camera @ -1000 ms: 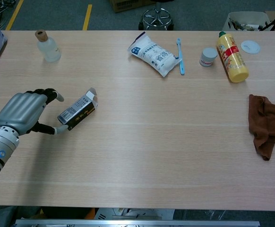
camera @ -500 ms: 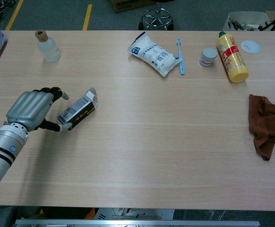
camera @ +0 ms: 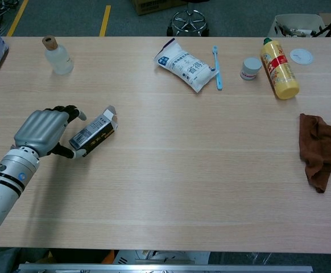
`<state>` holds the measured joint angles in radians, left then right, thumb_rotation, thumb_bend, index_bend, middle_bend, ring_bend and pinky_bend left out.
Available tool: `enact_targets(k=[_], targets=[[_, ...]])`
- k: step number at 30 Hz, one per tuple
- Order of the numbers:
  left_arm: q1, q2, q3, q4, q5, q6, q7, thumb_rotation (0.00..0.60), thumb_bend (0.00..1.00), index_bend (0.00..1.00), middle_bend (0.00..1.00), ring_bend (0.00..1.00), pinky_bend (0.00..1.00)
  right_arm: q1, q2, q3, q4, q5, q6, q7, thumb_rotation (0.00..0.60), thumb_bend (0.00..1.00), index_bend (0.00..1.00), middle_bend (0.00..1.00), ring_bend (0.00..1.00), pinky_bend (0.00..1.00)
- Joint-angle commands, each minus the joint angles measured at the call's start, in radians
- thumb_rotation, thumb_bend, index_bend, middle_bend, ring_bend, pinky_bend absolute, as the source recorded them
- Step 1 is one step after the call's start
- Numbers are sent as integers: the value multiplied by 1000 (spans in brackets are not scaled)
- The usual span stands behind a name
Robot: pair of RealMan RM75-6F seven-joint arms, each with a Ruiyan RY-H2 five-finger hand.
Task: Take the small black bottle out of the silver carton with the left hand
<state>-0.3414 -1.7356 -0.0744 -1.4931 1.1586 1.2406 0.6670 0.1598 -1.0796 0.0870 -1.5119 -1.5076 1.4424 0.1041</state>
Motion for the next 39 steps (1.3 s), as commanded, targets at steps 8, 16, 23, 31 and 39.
enact_targets(k=[8, 16, 23, 31, 39], targets=[[-8, -7, -15, 60, -7, -1, -35, 527, 166, 240, 183, 191, 258, -3, -3, -2, 5, 1, -2, 3, 600, 226, 326, 235, 172, 241], [-14, -3, -31, 98, -25, -11, -63, 578, 166, 241, 185, 193, 266, -7, -3, -2, 7, 3, 2, 6, 600, 226, 326, 235, 172, 241], [-13, 22, -26, 62, -29, -15, -71, 600, 166, 247, 187, 194, 271, -9, -4, -3, 10, 3, 1, 8, 600, 226, 326, 235, 172, 241], [-22, 77, -7, -45, -34, -33, -41, 600, 166, 296, 186, 194, 271, -8, -4, -3, 6, 0, 0, 5, 600, 226, 326, 235, 172, 241], [-50, 89, -18, -47, -84, -76, -24, 600, 166, 333, 151, 179, 270, -8, -3, -2, 5, 5, -4, 3, 600, 226, 326, 235, 172, 241]])
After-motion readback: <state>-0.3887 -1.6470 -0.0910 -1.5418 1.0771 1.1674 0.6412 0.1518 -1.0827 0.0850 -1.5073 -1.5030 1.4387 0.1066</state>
